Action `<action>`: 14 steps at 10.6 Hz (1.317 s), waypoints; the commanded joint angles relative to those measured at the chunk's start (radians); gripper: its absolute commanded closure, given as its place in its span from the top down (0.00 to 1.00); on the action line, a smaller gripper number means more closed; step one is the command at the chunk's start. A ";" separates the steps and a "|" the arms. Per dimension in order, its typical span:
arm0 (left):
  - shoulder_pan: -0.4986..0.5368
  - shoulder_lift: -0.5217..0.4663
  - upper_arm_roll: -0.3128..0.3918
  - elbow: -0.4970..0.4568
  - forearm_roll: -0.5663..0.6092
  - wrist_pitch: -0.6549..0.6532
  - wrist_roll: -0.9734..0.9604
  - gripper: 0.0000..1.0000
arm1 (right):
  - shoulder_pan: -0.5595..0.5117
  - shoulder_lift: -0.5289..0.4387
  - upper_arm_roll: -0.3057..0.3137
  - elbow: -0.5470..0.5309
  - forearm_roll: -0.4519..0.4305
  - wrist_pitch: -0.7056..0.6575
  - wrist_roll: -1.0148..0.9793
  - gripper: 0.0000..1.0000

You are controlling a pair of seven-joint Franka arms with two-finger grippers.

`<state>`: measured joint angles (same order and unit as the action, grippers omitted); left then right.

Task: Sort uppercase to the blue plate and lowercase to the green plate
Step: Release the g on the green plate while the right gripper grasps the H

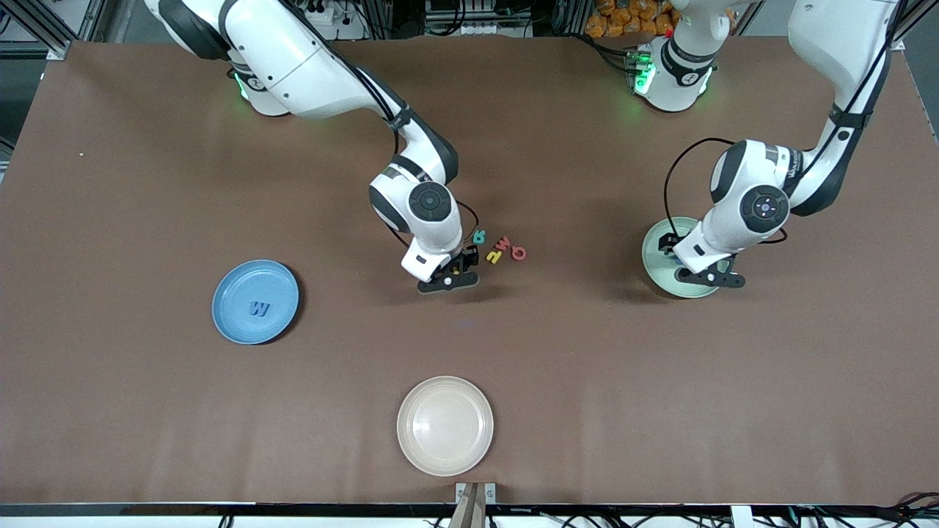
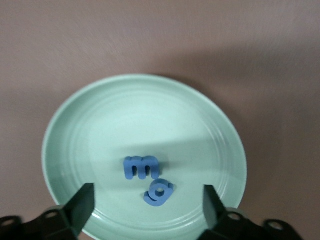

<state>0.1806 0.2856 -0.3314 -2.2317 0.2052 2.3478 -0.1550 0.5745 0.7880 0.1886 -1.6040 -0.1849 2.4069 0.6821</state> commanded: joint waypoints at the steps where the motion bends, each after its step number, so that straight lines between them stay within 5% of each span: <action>1: -0.052 -0.051 0.035 0.078 -0.073 -0.103 0.002 1.00 | 0.010 0.039 0.002 0.053 -0.031 0.005 0.030 0.61; 2: -0.067 -0.062 0.046 0.107 -0.101 -0.129 -0.004 1.00 | 0.010 0.040 0.002 0.055 -0.040 0.003 0.027 0.46; 4: -0.104 -0.091 0.052 0.142 -0.110 -0.145 -0.052 1.00 | 0.010 0.040 0.002 0.055 -0.071 0.003 0.027 0.00; 7: -0.156 -0.117 0.109 0.222 -0.112 -0.227 -0.069 1.00 | -0.005 0.007 0.002 0.053 -0.068 -0.011 0.014 0.00; 10: -0.161 -0.115 0.117 0.339 -0.113 -0.352 -0.069 1.00 | -0.115 -0.140 0.011 0.017 -0.044 -0.176 -0.059 0.00; 14: -0.161 -0.118 0.144 0.360 -0.158 -0.364 -0.064 1.00 | -0.382 -0.373 0.002 -0.244 0.041 -0.233 -0.347 0.00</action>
<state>0.0350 0.1760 -0.2030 -1.8839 0.0771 2.0139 -0.2228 0.2837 0.5169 0.1840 -1.6916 -0.1724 2.1563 0.4265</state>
